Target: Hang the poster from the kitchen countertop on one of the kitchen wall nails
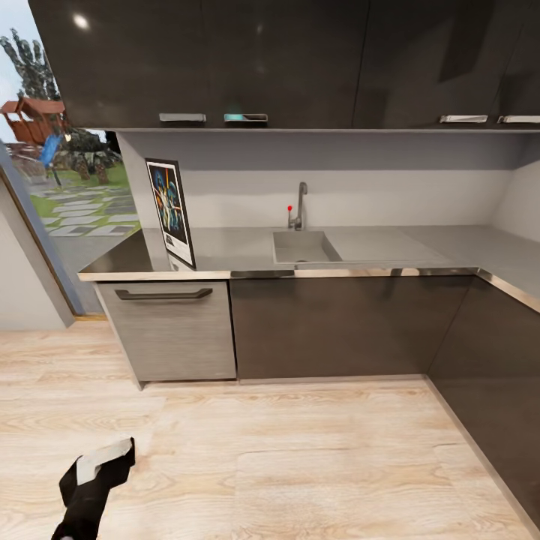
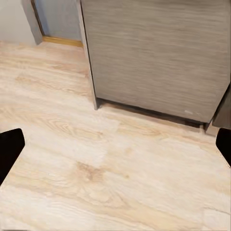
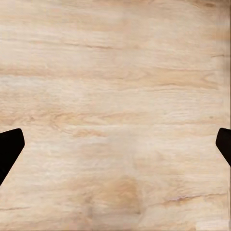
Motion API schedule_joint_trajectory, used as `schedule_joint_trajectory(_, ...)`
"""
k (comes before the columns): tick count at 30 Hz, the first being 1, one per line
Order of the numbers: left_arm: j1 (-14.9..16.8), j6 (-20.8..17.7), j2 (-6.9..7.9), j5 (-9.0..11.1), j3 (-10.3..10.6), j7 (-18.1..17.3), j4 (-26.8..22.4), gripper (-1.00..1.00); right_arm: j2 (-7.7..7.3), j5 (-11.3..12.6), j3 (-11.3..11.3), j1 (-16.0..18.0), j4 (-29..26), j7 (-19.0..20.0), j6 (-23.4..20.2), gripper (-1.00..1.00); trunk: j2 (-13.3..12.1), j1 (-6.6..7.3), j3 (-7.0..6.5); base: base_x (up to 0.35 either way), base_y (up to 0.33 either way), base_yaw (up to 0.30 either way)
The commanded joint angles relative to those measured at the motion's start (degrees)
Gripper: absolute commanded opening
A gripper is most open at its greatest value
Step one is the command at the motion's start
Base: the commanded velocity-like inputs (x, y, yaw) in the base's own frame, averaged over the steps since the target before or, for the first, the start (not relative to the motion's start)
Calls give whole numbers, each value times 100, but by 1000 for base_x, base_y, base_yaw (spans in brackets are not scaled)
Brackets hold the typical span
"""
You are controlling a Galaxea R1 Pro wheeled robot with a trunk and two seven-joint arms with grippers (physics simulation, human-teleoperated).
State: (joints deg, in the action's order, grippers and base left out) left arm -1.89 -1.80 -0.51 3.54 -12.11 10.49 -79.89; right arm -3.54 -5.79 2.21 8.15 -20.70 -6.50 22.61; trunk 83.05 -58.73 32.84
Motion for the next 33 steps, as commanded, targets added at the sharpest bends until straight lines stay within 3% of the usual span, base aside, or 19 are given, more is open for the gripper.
schedule_joint_trajectory(1, 369, -501, -17, 114, -2, 129, -248, 100, -9, -5, 551, -13, -391, -4, 118, 100, 3, 0, 5, 0, 0, 0)
schedule_joint_trajectory(3, 652, -700, -21, 130, -2, 160, -300, 100, -11, 9, 735, -22, -606, 2, 146, 100, 3, 0, 5, 0, 0, 0)
schedule_joint_trajectory(5, 1291, -1169, -25, 138, -2, 193, -325, 100, -9, 24, 933, -147, -1020, 7, 194, 100, 3, 0, 5, 0, 0, 0)
schedule_joint_trajectory(6, 2263, -1823, -28, 135, -2, 250, -154, 100, 33, 37, 1035, -741, -1853, 6, 655, 100, 3, 0, 5, 0, 0, 0)
schedule_joint_trajectory(7, 2431, -1902, -28, 134, -2, 284, -80, 100, 45, 38, 1040, -877, -2019, 5, 761, 100, 3, 0, 5, 0, 0, 0)
schedule_joint_trajectory(9, 3228, -2122, -28, 126, 6, 466, 447, 100, 173, 33, 1055, -1349, -2636, -10, 1069, 100, 3, 0, 5, 0, 0, 0)
schedule_joint_trajectory(11, 3567, -2160, -30, 124, 10, 506, 708, 100, 240, 21, 1058, -1436, -2744, -17, 1125, 100, 3, 0, 5, 0, 0, 0)
schedule_joint_trajectory(12, 3935, -2184, -37, 121, 18, 531, 1012, 100, 287, 13, 1060, -1491, -2808, -24, 1165, 100, 3, 0, 5, 0, 0, 0)
schedule_joint_trajectory(14, 4319, -2200, -50, 116, 46, 551, 1367, 100, 317, 6, 1061, -1526, -2848, -28, 1191, 100, 3, 0, 5, 0, 0, 0)
schedule_joint_trajectory(15, 4976, -2208, -151, 85, 151, 622, 2016, 100, 344, -2, 1063, -1557, -2880, -32, 1213, 100, 3, 0, 5, 0, 0, 0)
schedule_joint_trajectory(16, 5371, -2197, -232, 56, 206, 762, 2467, 100, 354, -5, 1064, -1568, -2892, -36, 1222, 100, 3, 0, 5, 0, 0, 0)
schedule_joint_trajectory(18, 5786, -2149, -383, 19, 261, 1143, 3029, 100, 362, -11, 1068, -1578, -2903, -42, 1229, 100, 3, 0, 5, 0, 0, 0)
schedule_joint_trajectory(21, 6088, -1882, -652, -11, 385, 1732, 3500, 100, 368, -18, 1066, -1585, -2910, -161, 1232, 100, 3, 0, 5, 0, 0, 0)
schedule_joint_trajectory(24, 6175, -1626, -746, -15, 635, 1943, 3620, 100, 370, -31, 1064, -1587, -2912, -337, 1230, 100, 3, 0, 5, 0, 0, 0)
schedule_joint_trajectory(26, 6204, -1522, -764, -12, 765, 2015, 3680, 100, 371, -38, 1065, -1588, -2913, -413, 1226, 100, 3, 0, 5, 0, 0, 0)
schedule_joint_trajectory(33, 6232, -1422, -775, -10, 877, 2080, 3759, 100, 370, -44, 1054, -1589, -2776, -484, 1226, 100, 3, 0, 5, 71, -49, 0)
